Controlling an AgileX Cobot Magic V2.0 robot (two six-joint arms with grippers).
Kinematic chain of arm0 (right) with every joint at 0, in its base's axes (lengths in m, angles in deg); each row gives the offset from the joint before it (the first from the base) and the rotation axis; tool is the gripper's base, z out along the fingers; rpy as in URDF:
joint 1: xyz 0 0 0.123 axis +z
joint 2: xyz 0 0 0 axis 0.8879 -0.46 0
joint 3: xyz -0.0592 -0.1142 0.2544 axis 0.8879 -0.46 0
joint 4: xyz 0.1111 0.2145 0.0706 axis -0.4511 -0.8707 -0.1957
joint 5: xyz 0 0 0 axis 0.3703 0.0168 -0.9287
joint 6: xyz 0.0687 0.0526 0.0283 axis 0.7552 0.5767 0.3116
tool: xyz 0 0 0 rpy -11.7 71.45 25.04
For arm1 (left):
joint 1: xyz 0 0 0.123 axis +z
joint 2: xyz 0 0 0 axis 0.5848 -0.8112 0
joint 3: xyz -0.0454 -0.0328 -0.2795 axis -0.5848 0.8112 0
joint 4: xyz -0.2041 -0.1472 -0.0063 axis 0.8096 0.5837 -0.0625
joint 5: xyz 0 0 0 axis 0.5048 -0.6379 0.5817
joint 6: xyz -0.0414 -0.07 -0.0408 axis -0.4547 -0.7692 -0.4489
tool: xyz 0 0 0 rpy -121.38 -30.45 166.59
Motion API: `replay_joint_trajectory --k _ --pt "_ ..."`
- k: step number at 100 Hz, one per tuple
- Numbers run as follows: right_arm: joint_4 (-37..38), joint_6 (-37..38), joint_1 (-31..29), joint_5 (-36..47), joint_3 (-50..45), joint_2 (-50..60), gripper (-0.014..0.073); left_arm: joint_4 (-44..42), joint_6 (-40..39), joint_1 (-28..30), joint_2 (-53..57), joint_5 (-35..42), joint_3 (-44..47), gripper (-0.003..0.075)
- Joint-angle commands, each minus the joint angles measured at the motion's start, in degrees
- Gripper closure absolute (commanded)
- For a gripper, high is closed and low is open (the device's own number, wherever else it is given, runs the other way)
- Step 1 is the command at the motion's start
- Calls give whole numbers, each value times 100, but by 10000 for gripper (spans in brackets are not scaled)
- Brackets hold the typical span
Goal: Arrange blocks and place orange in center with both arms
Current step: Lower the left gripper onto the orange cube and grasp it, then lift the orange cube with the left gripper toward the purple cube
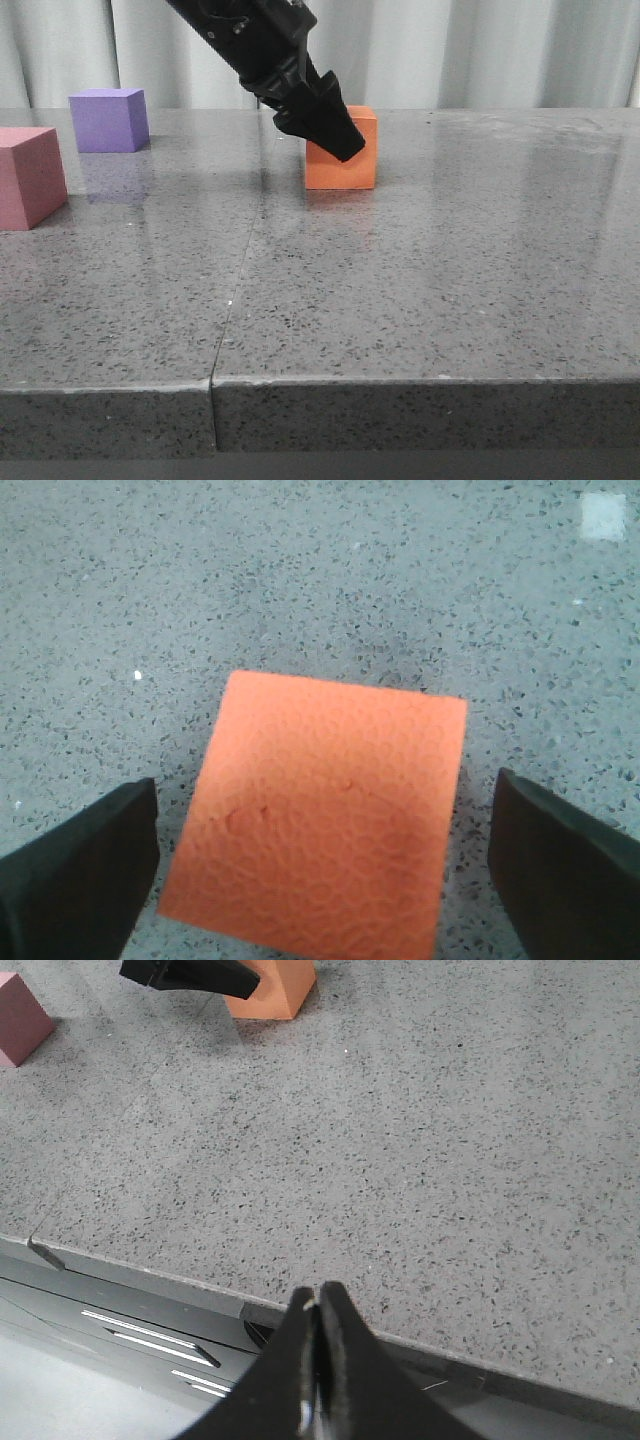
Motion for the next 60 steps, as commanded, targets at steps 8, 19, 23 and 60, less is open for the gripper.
replay_joint_trajectory --k 8,19,23,60 --pt "45 -60 -23 408 123 -54 661 247 -54 -54 246 53 -186 80" --pt "45 -60 -23 408 123 -54 661 206 -54 -54 238 -7 -186 83" --pt "45 -60 -23 408 123 -54 661 206 -54 -54 238 -64 -186 83" --pt "45 -60 -23 408 123 -54 661 78 -54 -54 238 -140 -186 227"
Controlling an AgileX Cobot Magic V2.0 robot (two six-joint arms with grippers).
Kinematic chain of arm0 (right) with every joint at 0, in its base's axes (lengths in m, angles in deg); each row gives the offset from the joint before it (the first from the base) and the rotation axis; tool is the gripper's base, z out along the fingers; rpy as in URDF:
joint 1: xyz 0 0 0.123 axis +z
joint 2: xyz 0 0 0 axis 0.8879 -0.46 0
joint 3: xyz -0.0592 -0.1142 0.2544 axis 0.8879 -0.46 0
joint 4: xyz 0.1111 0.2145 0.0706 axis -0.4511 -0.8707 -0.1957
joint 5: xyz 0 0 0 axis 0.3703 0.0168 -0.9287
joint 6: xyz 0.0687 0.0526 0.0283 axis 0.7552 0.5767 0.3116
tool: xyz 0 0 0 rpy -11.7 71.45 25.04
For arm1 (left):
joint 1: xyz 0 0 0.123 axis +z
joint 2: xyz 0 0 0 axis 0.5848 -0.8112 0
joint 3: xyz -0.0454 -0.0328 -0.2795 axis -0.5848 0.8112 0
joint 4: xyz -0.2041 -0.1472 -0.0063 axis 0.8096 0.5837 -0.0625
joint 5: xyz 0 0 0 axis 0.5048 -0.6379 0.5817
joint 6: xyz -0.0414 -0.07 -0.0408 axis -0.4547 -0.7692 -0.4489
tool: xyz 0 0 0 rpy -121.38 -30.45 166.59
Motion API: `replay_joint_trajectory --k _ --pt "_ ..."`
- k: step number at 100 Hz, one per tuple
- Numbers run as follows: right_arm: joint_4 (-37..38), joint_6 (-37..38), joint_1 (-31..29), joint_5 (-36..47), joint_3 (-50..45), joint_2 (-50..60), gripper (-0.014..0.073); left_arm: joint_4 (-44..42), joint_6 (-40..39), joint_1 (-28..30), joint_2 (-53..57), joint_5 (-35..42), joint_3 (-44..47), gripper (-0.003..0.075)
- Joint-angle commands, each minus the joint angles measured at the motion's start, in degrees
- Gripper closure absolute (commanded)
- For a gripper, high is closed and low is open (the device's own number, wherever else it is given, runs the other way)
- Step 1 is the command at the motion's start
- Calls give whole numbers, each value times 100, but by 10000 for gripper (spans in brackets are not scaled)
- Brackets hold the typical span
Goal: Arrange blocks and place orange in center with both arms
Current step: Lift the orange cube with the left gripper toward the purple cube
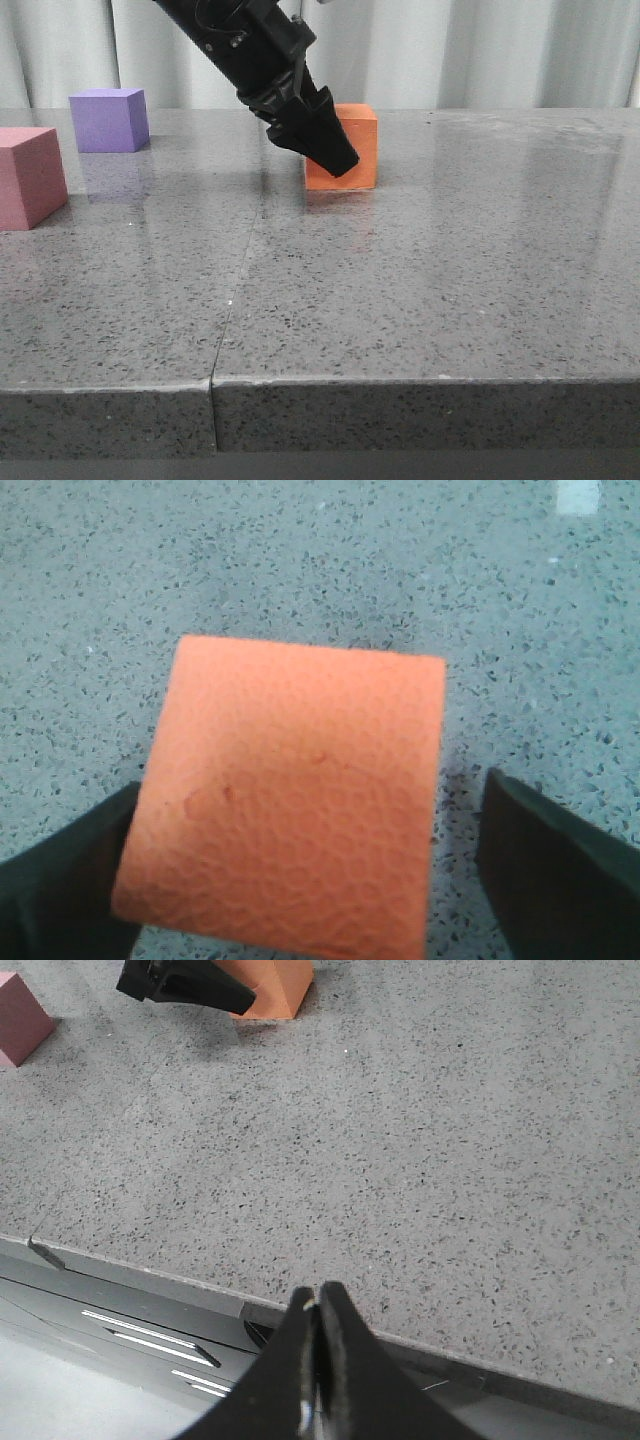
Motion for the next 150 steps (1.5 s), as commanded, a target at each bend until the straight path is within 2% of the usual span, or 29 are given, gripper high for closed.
replay_joint_trajectory --k 1,15,36,60,69,97,111,132,150 --pt "45 -60 -23 408 123 -54 661 219 -54 -54 311 99 -178 239" --pt "45 -60 -23 408 123 -54 661 219 -54 -54 311 185 -178 351" --pt "45 -60 -23 408 123 -54 661 219 -54 -54 311 185 -178 447" --pt "45 -60 -23 408 123 -54 661 219 -69 -54 410 328 -184 459" --pt "45 -60 -23 408 123 -54 661 219 -353 -54 557 554 -184 459" --pt "45 -60 -23 408 123 -54 661 173 -1883 -54 1033 1419 -184 459" --pt "45 -60 -23 408 123 -54 661 -312 -2974 -54 1235 1746 -184 459" --pt "45 -60 -23 408 123 -54 661 -1769 -5266 -29 1414 1795 -184 459" --pt "45 -60 -23 408 123 -54 661 -3388 -7126 -29 1436 1295 -184 459"
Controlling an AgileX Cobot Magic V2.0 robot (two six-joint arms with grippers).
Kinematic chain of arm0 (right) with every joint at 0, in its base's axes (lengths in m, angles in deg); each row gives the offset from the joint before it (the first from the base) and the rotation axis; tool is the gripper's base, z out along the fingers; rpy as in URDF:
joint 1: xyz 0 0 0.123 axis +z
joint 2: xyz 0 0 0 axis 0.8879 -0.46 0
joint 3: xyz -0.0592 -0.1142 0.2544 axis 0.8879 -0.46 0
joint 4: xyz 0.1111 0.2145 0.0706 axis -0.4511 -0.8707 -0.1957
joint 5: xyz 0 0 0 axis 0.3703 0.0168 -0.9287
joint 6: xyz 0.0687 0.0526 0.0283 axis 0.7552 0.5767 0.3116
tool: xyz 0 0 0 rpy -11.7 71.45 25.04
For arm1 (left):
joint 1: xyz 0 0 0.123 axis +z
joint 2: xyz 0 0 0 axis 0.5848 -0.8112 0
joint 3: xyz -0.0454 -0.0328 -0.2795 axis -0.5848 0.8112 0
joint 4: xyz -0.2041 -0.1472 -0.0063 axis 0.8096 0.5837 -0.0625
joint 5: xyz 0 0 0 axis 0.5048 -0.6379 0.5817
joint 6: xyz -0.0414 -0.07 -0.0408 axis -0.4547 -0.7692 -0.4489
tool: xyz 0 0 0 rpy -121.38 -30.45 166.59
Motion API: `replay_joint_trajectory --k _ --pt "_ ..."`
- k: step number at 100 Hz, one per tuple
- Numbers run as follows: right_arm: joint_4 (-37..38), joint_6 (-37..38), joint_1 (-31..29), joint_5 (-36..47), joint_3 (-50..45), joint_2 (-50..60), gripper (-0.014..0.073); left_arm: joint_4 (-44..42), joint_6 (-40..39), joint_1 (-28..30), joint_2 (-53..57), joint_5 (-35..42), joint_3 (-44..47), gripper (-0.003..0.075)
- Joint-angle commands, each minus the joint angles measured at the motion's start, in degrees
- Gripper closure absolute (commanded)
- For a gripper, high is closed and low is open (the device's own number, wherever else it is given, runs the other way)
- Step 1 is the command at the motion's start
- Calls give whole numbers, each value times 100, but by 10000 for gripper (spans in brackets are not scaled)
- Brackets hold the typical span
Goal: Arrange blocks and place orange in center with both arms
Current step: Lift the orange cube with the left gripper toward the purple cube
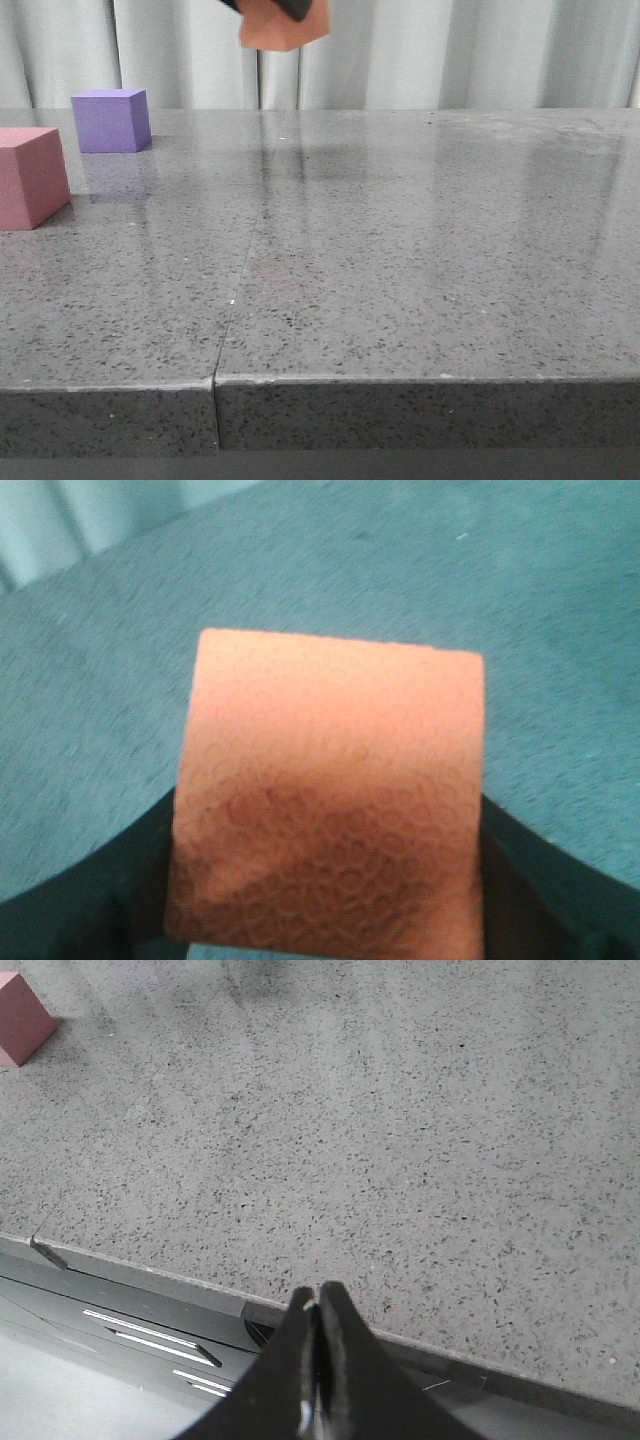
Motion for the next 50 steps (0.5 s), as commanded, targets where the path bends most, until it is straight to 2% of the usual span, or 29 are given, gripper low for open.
replay_joint_trajectory --k 1,20,35,50 --pt "45 -60 -23 408 123 -54 661 -768 -1013 -29 365 -10 -184 459" --pt "45 -60 -23 408 123 -54 661 -1876 -2198 -29 454 -698 -133 459" --pt "45 -60 -23 408 123 -54 661 -2015 -2448 -29 561 -1112 -133 459" --pt "45 -60 -23 408 123 -54 661 -2187 -2726 -29 584 -1144 -130 459"
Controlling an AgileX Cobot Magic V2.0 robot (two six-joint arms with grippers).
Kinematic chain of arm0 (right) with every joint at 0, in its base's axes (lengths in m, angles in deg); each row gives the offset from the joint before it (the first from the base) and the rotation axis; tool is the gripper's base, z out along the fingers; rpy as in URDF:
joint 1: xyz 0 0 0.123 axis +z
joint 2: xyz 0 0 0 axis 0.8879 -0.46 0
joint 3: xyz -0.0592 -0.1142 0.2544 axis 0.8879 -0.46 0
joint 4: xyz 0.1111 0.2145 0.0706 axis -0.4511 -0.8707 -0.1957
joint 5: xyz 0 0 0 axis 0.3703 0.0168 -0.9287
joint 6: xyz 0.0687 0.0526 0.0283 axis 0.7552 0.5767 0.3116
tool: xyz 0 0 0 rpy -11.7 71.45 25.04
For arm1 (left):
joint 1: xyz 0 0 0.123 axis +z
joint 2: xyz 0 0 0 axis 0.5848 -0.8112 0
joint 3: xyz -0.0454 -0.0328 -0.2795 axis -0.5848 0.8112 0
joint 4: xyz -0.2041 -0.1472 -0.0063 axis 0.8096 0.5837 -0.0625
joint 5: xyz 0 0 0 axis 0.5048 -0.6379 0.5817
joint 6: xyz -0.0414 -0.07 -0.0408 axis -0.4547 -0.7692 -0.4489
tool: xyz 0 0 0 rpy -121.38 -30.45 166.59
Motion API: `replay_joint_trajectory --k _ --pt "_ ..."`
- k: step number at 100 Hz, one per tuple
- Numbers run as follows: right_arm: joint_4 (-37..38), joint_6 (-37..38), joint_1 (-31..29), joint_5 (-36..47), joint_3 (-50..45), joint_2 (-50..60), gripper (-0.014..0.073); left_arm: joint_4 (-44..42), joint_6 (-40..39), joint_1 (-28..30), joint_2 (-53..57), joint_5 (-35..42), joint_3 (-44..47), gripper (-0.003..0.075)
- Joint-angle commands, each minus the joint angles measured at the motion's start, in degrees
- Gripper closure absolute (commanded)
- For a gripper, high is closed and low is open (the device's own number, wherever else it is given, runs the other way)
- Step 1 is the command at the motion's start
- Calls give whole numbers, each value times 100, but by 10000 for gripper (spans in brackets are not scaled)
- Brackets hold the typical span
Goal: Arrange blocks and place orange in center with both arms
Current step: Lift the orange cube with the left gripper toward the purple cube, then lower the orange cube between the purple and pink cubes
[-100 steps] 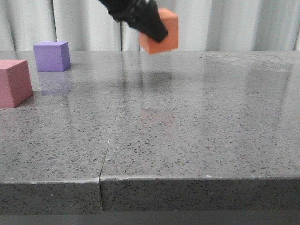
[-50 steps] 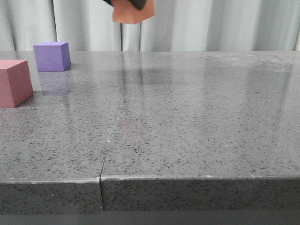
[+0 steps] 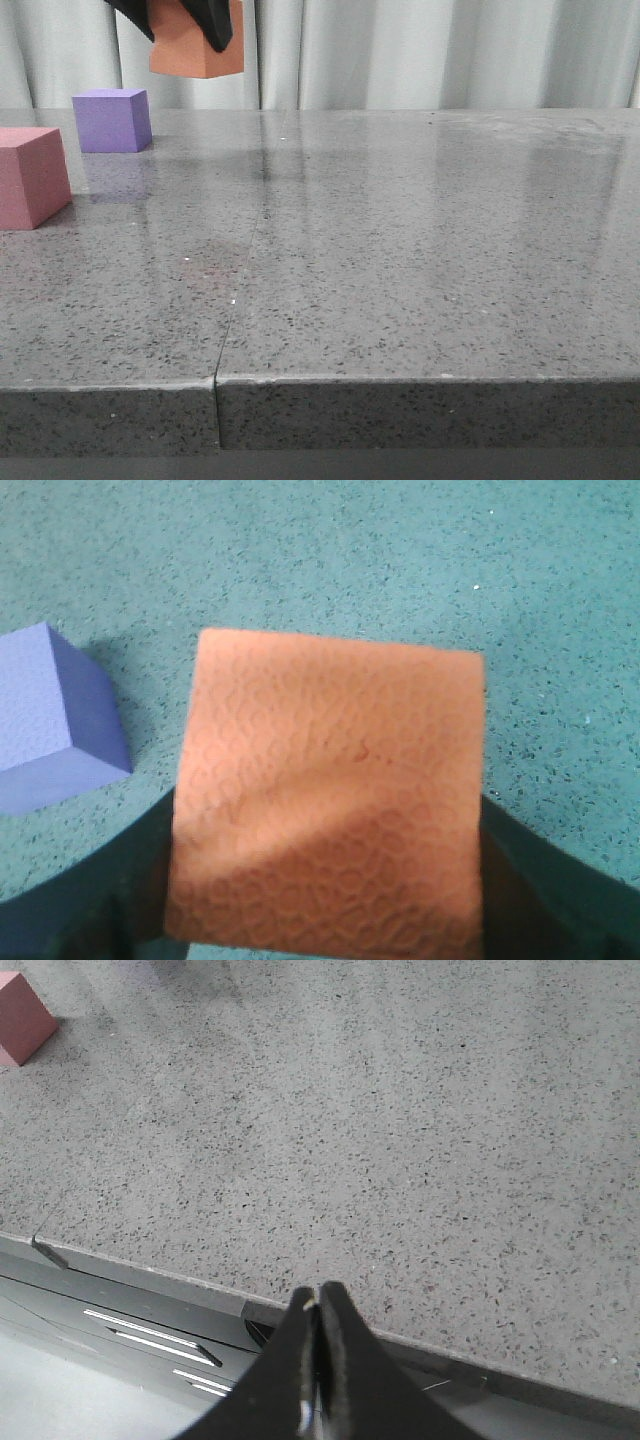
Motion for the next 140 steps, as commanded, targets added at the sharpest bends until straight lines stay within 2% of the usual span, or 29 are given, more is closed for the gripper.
replay_joint_trajectory --k 1,25,45,66,89,118,140 --pt "45 -60 -23 408 123 -54 661 -196 -247 -29 345 227 -164 459" --pt "45 -60 -23 408 123 -54 661 -223 -367 236 380 -7 -142 459" --pt "45 -60 -23 408 123 -54 661 -210 -367 592 642 57 412 459" --pt "45 -60 -23 408 123 -54 661 331 -398 1083 1053 789 1477 459" --pt "45 -60 -23 408 123 -54 661 347 -642 1384 1122 1313 2176 459" --pt "45 -60 -23 408 123 -54 661 222 -826 1419 1030 2092 2358 459" --pt "45 -60 -23 408 123 -54 661 222 -830 1458 757 2129 2358 459"
